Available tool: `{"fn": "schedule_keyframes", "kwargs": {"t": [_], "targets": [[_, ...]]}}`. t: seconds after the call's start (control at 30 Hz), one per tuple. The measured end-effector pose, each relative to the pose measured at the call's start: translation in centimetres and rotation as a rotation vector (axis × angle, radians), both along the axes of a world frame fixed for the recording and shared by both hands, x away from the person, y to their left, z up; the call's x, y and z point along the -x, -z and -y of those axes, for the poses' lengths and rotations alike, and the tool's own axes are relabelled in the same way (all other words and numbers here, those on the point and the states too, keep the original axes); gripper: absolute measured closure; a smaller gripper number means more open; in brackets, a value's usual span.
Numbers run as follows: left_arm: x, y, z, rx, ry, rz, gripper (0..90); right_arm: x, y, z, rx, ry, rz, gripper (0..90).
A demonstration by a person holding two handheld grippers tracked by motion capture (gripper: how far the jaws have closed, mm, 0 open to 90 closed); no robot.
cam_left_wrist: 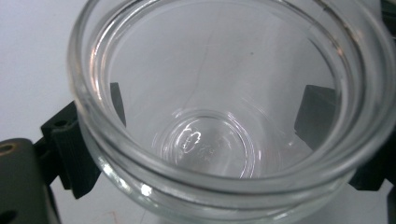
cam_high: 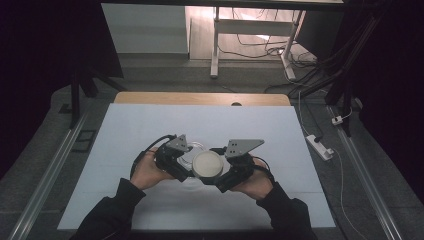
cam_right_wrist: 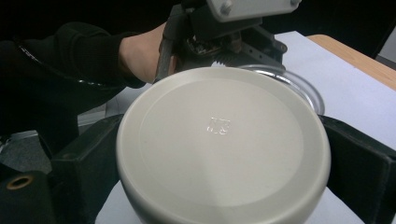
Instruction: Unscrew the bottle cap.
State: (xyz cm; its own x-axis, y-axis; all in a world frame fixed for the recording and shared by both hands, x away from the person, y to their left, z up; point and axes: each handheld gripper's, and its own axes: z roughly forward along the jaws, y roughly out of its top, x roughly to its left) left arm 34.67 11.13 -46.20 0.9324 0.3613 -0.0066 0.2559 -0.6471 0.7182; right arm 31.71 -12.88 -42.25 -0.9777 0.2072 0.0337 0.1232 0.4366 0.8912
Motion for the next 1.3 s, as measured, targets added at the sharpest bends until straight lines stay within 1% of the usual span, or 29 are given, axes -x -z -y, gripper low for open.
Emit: {"fn": "schedule_keyframes", "kwargs": {"t": [0.1, 0.13, 0.2, 0.33, 0.43, 0.5, 0.57, 0.73, 0.8, 0.93, 1.3], "targets": [[-0.3, 0.0, 0.0, 0.002, -0.021, 0.003, 7.5, 0.1, 0.2, 0.1, -0.002, 0.011, -0.004, 7.2], [-0.5, 0.0, -0.1, 0.003, -0.034, 0.005, 7.5, 0.1, 0.2, 0.1, 0.0, 0.014, -0.002, 7.2], [-0.6, 0.0, -0.1, 0.004, -0.04, 0.005, 7.5, 0.3, 0.4, 0.0, 0.005, 0.02, -0.001, 7.2], [-1.1, 0.0, -0.3, 0.02, -0.073, 0.005, 7.5, 0.5, 0.6, 0.0, 0.007, 0.026, -0.002, 7.2], [-1.3, 0.0, -0.4, 0.023, -0.084, 0.002, 7.5, 0.8, 0.8, 0.0, 0.004, 0.025, -0.001, 7.2], [-1.6, 0.1, -0.5, 0.032, -0.102, 0.002, 7.5, 1.0, 0.9, 0.0, 0.003, 0.027, -0.004, 7.2], [-1.7, 0.0, -0.5, 0.029, -0.102, 0.003, 7.5, 1.1, 1.0, -0.1, 0.002, 0.028, -0.005, 7.3], [-2.2, -0.1, -0.4, 0.043, -0.117, 0.004, 7.5, 1.6, 1.7, -0.1, 0.007, 0.027, -0.012, 7.3], [-2.2, -0.1, -0.4, 0.039, -0.116, 0.007, 7.5, 1.6, 1.8, -0.1, 0.011, 0.027, -0.013, 7.3], [-2.7, -0.2, -0.2, 0.05, -0.123, 0.007, 7.5, 1.9, 2.6, -0.2, 0.01, 0.019, -0.035, 7.3], [-3.5, -0.1, 0.5, 0.056, -0.127, 0.01, 7.5, 2.5, 3.8, -0.2, 0.014, 0.017, -0.028, 7.3]]}}
